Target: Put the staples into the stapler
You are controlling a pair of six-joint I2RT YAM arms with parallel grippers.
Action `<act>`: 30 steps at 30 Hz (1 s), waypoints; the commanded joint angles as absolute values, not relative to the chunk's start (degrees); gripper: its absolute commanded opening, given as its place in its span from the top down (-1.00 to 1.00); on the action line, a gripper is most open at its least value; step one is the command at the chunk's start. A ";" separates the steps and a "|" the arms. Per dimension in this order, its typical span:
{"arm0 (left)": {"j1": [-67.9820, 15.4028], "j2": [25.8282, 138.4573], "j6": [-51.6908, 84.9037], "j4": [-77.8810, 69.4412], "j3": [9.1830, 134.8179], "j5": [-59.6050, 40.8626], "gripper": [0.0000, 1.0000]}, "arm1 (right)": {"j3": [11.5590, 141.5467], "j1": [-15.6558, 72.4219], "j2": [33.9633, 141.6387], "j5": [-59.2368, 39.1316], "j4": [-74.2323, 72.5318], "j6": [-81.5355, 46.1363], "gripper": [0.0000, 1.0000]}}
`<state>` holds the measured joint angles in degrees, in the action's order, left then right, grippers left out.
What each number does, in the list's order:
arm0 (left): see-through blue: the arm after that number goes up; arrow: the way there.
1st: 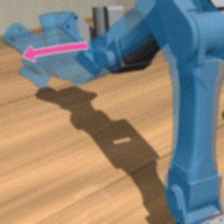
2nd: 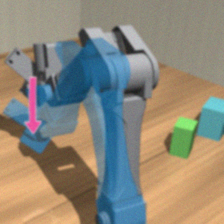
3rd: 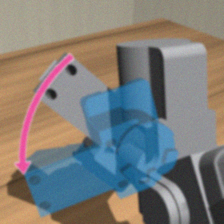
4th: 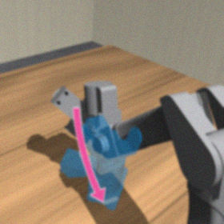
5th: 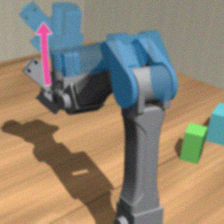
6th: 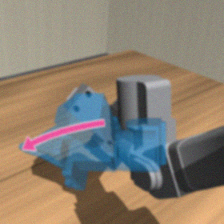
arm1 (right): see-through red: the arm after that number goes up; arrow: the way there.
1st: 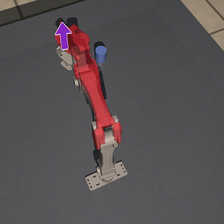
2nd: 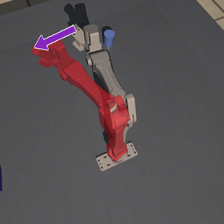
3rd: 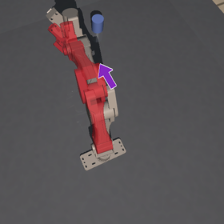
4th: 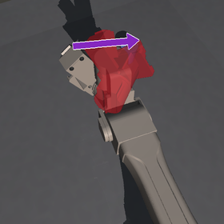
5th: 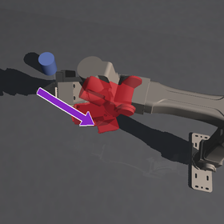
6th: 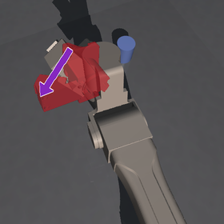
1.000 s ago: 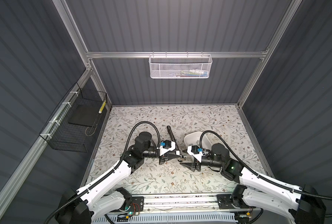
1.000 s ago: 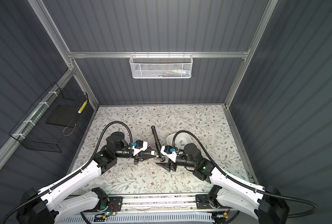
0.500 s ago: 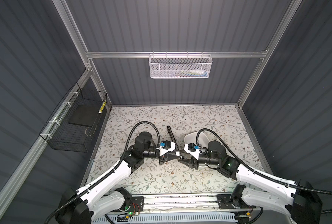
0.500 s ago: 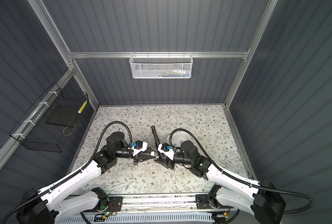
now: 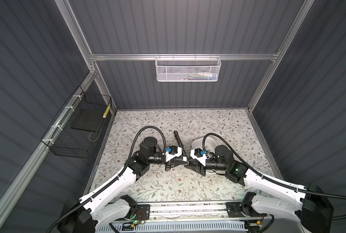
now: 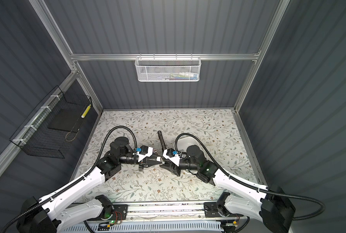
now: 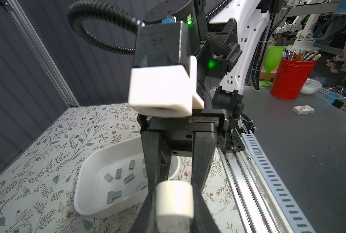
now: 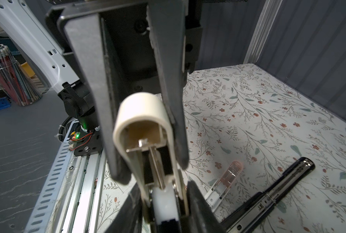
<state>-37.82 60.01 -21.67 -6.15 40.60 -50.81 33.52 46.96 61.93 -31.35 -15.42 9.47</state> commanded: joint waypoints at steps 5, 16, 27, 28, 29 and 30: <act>-37.97 57.41 -20.53 -9.53 39.48 -49.01 0.76 | 36.11 46.85 63.01 -27.52 -15.98 4.68 0.61; -37.85 47.98 -6.47 -19.40 33.88 -1.16 -0.64 | 38.35 53.39 65.48 -3.21 -11.63 -6.08 1.00; -37.88 37.10 7.90 -25.66 25.66 30.67 -1.00 | 46.11 59.49 76.89 12.86 -6.73 -28.07 1.00; -37.88 36.27 12.17 -24.20 25.71 33.19 -0.99 | 47.61 60.55 78.64 13.39 -6.32 -28.34 1.00; -37.88 35.38 15.94 -22.46 25.99 34.33 -0.99 | 49.56 61.51 80.74 13.68 -5.49 -28.55 1.00; -37.88 34.92 15.88 -22.06 26.16 33.47 -1.00 | 51.74 62.26 83.04 13.79 -4.34 -28.74 1.00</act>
